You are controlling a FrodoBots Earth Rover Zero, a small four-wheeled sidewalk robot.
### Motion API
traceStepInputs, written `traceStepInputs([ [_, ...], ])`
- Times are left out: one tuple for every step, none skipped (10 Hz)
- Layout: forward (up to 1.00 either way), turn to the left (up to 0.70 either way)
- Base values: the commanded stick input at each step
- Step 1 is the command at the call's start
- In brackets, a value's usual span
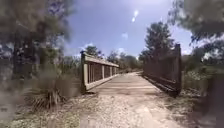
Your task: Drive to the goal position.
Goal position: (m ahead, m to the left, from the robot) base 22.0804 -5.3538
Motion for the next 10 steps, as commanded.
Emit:
traceStepInputs([
  [0.70, -0.22],
  [0.70, 0.00],
  [0.70, 0.00],
  [0.70, 0.00],
  [0.70, 0.00],
  [0.70, 0.00],
  [0.70, 0.00],
  [0.70, 0.00],
  [0.70, 0.00],
  [0.70, 0.00],
])
